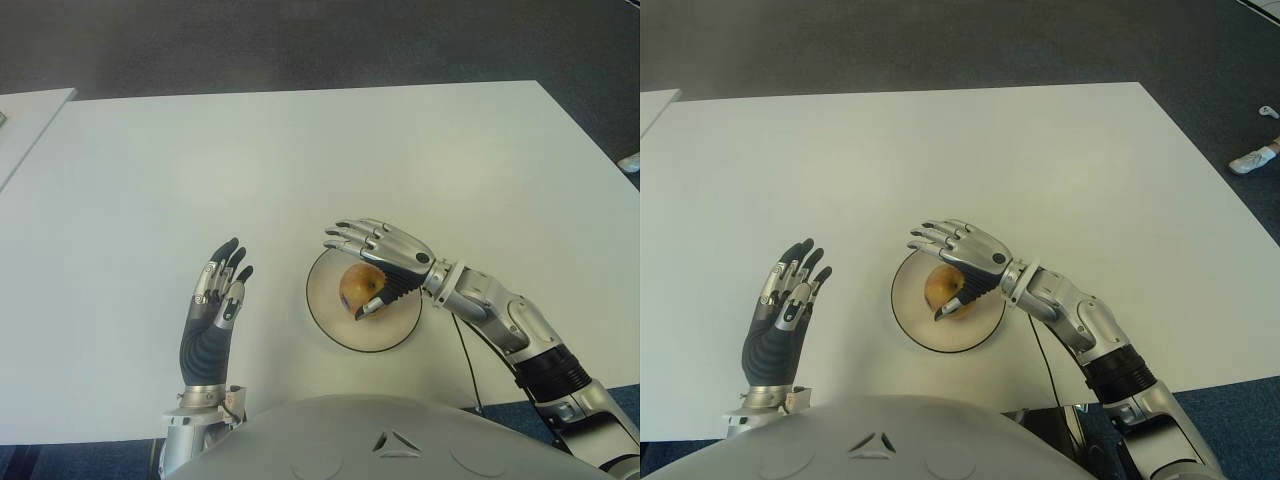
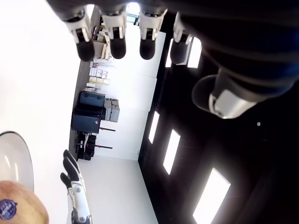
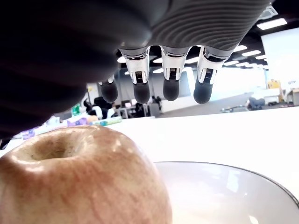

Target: Put the apples into the plate.

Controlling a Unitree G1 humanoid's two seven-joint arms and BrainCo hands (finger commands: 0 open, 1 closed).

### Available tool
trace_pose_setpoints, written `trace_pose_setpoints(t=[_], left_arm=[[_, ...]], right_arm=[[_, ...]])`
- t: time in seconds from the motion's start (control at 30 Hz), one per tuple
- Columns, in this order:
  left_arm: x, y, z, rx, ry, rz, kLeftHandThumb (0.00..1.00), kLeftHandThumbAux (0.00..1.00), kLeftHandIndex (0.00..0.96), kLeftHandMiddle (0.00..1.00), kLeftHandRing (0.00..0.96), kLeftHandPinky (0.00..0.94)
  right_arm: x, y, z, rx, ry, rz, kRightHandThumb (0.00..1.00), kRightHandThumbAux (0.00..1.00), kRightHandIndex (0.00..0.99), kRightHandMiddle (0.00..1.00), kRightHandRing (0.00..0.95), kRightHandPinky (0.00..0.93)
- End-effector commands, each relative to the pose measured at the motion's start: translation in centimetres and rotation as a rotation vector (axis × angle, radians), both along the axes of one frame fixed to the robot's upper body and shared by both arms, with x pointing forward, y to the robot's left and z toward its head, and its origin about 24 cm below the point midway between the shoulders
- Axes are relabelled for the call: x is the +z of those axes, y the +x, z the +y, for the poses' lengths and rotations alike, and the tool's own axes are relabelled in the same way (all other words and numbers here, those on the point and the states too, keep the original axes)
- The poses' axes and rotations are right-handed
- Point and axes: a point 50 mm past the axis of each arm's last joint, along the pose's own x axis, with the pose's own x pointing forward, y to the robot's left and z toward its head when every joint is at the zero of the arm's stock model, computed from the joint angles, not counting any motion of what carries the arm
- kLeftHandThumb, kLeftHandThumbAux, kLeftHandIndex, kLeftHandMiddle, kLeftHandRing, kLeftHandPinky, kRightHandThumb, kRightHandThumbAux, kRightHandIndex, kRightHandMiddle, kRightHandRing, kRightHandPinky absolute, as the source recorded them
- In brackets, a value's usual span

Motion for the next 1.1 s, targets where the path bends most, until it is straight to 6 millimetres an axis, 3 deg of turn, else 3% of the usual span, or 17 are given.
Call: trace_pose_setpoints(t=[0.03, 0.37, 0.6, 1.1], left_arm=[[-0.8, 0.2, 0.3, -0.016, 0.0, 0.027, 0.362, 0.486, 0.126, 0.018, 0.02, 0.1], [-1.5, 1.1, 1.1, -0.015, 0.001, 0.029, 0.364, 0.486, 0.126, 0.017, 0.019, 0.1], [-1.9, 1.5, 1.8, -0.014, 0.001, 0.028, 0.364, 0.486, 0.126, 0.017, 0.019, 0.1], [-2.6, 1.9, 4.3, -0.009, 0.005, 0.032, 0.364, 0.486, 0.126, 0.017, 0.019, 0.1]], right_arm=[[-0.3, 0.7, 0.4, -0.023, 0.002, 0.026, 0.0, 0.42, 0.001, 0.008, 0.0, 0.0], [-0.4, 1.7, 1.5, -0.051, 0.043, 0.024, 0.0, 0.419, 0.016, 0.01, 0.0, 0.0], [1.6, 2.4, 3.0, -0.032, 0.067, -0.077, 0.0, 0.419, 0.032, 0.009, 0.0, 0.0], [1.6, 2.5, 4.8, -0.085, 0.106, -0.118, 0.0, 0.425, 0.021, 0.017, 0.0, 0.0]])
